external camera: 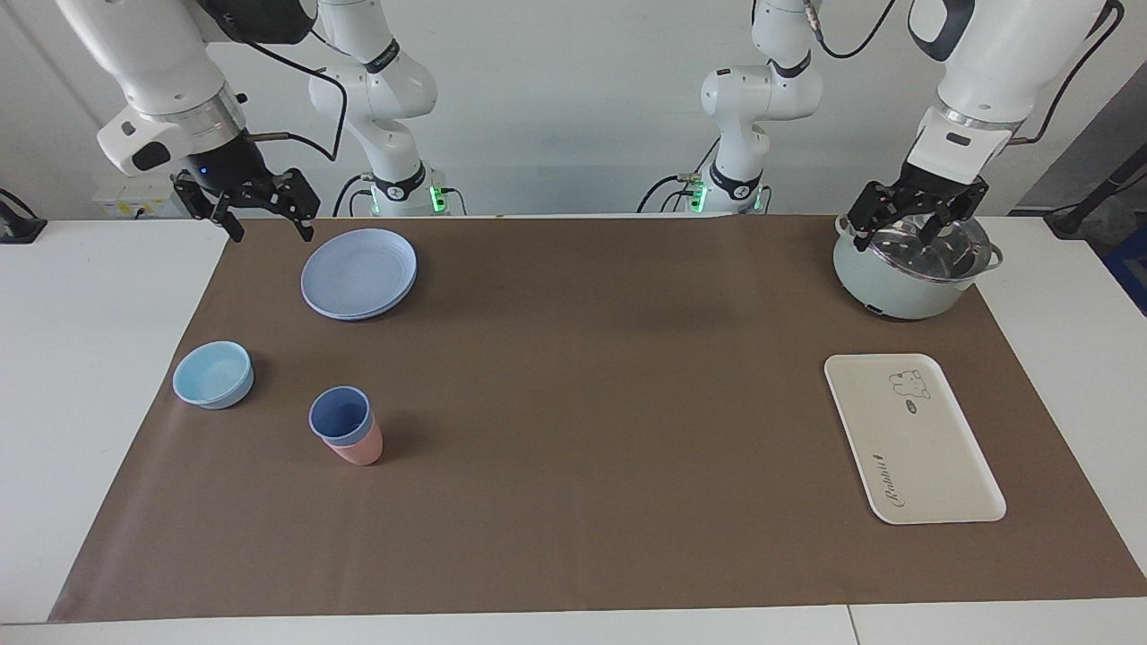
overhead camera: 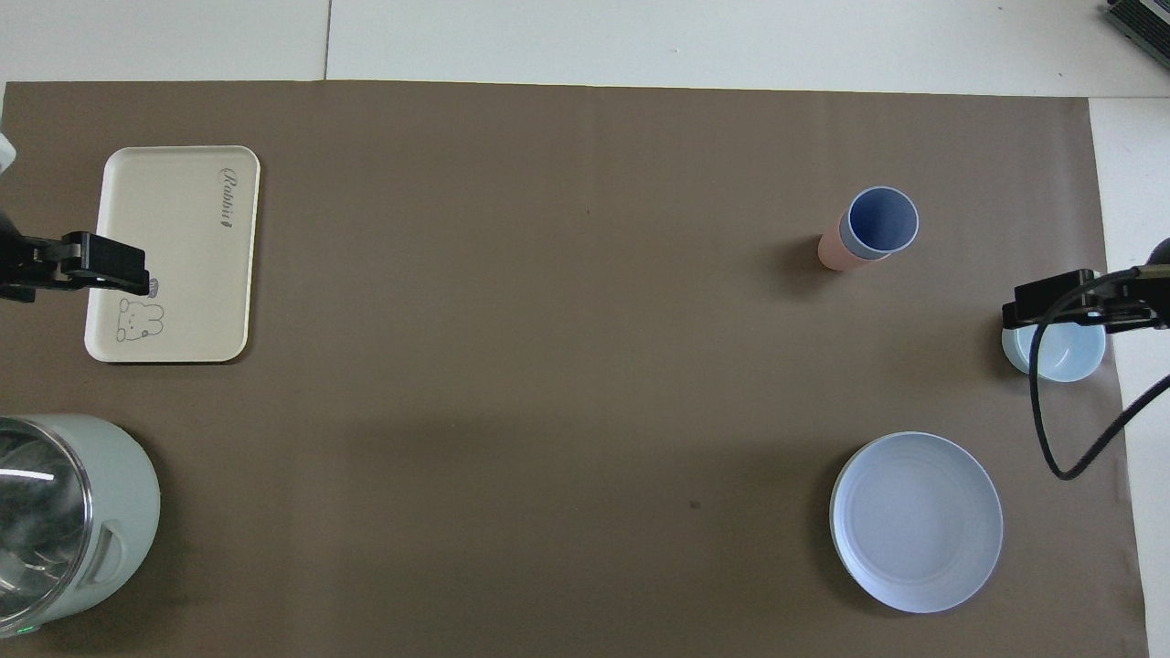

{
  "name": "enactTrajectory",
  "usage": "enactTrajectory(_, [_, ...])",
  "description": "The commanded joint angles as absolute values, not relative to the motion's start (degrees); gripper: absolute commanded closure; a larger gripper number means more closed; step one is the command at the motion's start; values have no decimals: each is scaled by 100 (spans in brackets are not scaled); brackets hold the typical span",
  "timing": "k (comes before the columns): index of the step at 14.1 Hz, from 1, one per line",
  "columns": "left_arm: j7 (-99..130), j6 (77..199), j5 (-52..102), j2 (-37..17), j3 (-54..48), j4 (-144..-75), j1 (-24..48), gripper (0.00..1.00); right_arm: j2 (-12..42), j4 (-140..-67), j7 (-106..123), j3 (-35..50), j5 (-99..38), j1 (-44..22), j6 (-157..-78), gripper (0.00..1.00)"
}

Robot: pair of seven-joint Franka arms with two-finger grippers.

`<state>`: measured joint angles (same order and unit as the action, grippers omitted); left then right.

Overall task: Place cup on tray
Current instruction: 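Move the right gripper toward the blue cup nested in the pink cup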

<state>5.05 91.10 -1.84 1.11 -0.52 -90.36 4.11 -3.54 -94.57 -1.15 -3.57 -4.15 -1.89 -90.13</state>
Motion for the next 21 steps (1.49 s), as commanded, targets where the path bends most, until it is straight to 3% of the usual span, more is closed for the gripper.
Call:
enactTrajectory(1, [457,9105,-255,246,-88,-9202,360,0,-615,-9922,505,-360,-633,-106,-9517,0])
enactTrajectory(5, [457,9105,-255,255,-88,-9202,360,0,-580,-10580,2001,-360,-773,44,-11062,0])
enactTrajectory(9, [457,9105,-255,255,-88,-9202,360,0,-98,-10749,4264,-369,-1667,508,-11846,0])
enactTrajectory(16, [457,9105,-255,246,-88,-9193,360,0,904,-10925,8064,-369,-4145,1081,-12664,0])
enactTrajectory(21, [457,9105,-255,255,-88,-9202,360,0,1248,-11188,9236,-369,-5298,1195,-12639,0])
